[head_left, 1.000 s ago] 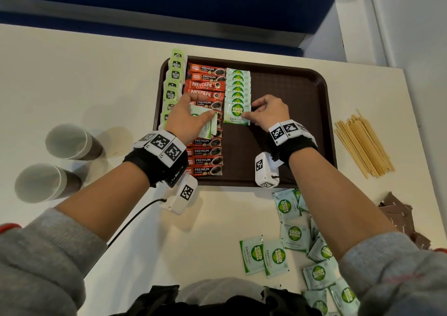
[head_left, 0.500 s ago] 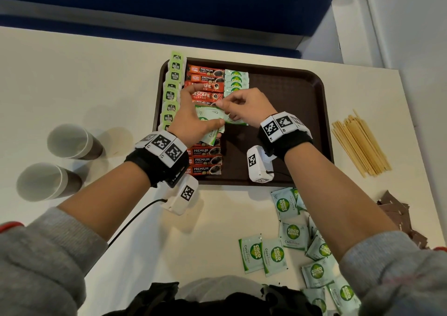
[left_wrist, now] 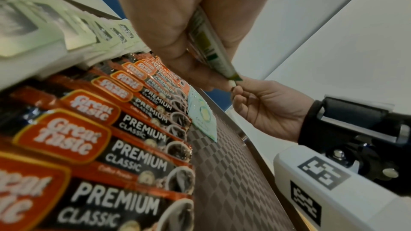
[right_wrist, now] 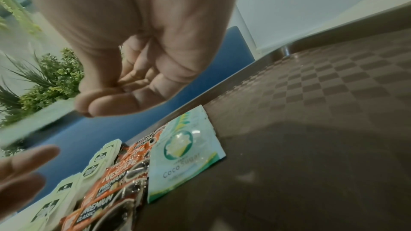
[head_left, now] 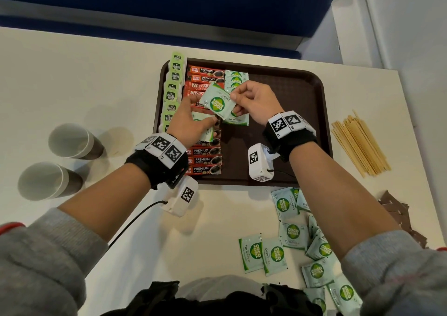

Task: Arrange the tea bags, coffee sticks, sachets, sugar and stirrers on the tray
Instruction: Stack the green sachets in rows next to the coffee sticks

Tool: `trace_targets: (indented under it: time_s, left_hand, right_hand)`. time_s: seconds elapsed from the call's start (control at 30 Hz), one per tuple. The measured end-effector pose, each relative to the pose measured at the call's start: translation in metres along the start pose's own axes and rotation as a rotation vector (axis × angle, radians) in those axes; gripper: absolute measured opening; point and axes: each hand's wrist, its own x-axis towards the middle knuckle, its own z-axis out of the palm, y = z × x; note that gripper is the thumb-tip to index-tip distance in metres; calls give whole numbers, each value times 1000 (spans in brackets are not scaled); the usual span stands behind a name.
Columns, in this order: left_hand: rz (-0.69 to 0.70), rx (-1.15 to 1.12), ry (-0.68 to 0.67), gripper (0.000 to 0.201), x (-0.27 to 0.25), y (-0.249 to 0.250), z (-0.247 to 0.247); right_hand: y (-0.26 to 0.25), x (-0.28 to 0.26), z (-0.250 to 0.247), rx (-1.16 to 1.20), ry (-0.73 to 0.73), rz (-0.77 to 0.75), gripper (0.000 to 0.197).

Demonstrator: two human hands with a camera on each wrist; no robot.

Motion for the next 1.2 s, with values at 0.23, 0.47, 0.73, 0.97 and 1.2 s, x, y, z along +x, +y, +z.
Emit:
trace_targets:
  time_s: [0.23,0.47,0.73,0.97,1.2]
  left_hand:
    - [22,-23,-5,28,3,3,1]
    - [19,-105,-68,25,0,5,1]
    - [29,-158,-62,15,-2,7,3]
    - [51,-6,38,6,1,5,-1]
    - [80,239,-1,9,-2,6,-2]
  right_hand:
    - [-2,-4,1,100,-85,2,21]
    - [-5,-5,2,131,-51,26,24]
    - [2,-6,1,148,-7,37,23]
    - [6,-7,0,-23,-157,114,49]
    - [-2,-4,-4,-254,-117,-1,15]
